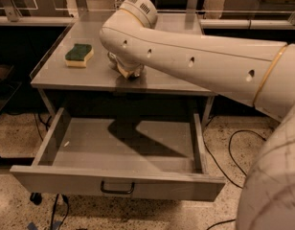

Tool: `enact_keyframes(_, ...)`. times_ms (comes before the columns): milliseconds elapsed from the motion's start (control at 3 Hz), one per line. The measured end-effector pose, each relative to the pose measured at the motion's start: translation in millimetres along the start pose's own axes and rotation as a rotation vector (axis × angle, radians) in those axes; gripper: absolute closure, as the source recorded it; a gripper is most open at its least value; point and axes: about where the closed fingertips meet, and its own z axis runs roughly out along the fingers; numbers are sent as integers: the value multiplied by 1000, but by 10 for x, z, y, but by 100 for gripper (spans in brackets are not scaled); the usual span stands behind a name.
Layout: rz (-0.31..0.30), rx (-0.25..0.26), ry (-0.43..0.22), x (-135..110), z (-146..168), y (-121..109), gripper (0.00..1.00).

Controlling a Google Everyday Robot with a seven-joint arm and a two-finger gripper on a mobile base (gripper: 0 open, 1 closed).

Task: Pick 7up can from top drawer and place on counter

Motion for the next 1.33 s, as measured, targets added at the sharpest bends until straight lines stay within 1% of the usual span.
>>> enact_keyframes(667, 0, 0, 0, 0, 0, 0, 51)
enact_keyframes(1000, 0, 0, 0, 0, 0, 0, 29)
enact_keyframes(1333, 0, 0, 0, 1, 0, 0, 4)
